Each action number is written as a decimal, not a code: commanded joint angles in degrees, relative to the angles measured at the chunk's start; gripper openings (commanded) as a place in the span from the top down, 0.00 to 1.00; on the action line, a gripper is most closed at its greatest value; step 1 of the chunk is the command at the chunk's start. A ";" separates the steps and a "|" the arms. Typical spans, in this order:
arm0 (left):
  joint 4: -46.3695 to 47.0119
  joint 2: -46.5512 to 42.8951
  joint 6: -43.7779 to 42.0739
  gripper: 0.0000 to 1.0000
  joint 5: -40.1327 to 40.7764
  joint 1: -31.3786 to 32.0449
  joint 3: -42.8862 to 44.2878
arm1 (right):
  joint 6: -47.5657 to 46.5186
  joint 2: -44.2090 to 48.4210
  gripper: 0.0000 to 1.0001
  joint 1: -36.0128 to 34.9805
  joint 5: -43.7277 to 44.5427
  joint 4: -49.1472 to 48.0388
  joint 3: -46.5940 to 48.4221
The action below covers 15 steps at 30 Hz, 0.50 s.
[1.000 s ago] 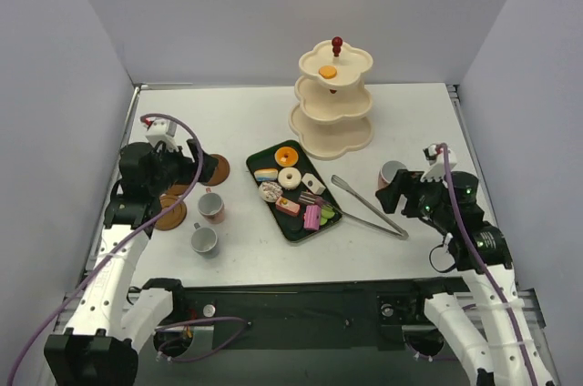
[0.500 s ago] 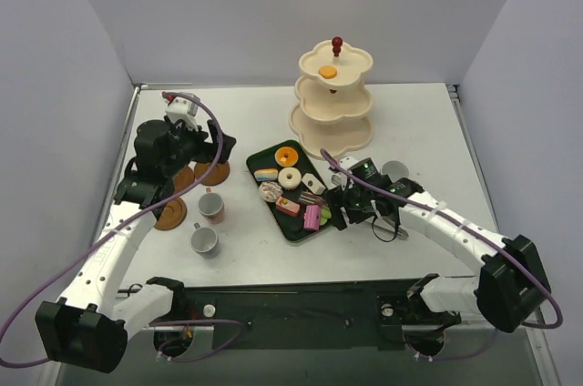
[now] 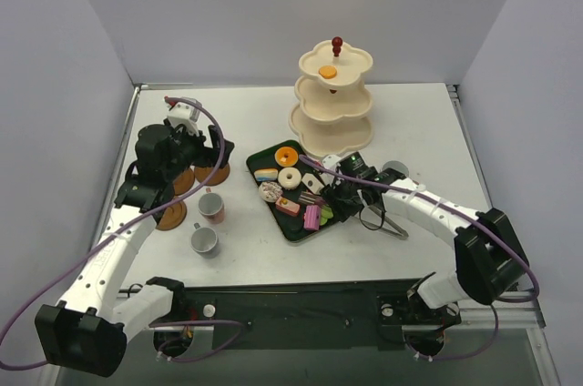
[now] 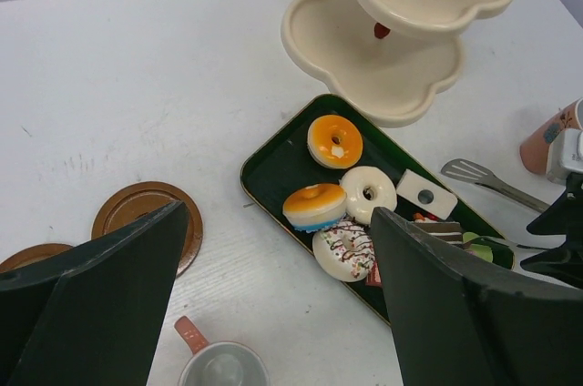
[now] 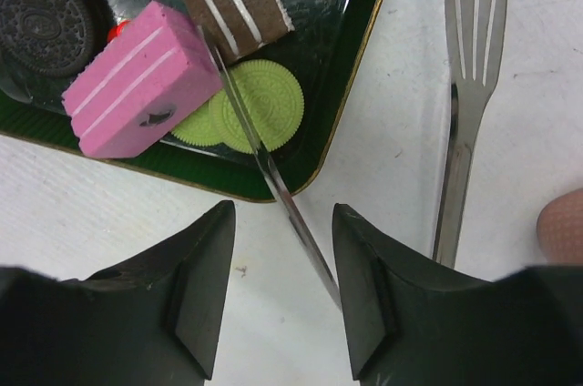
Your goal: Serve the afternoon tea
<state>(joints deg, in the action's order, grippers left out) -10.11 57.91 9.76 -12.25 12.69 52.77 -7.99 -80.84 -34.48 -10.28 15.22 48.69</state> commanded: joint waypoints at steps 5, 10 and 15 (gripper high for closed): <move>0.62 0.89 -0.71 0.07 -0.23 -0.03 2.60 | -5.19 -4.33 0.66 0.29 0.17 -2.39 4.05; 0.44 2.03 -0.36 0.08 -1.02 -0.21 3.21 | -5.28 -5.91 0.76 0.20 0.53 -2.48 4.57; 0.53 2.03 -0.27 0.08 -1.28 -0.21 3.21 | -4.84 -5.82 0.97 0.29 0.61 -2.13 4.84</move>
<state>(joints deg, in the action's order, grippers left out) -10.52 60.12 9.78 -12.45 12.67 52.93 -12.38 -86.63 -34.50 -10.28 12.95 51.24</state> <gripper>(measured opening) 0.922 0.097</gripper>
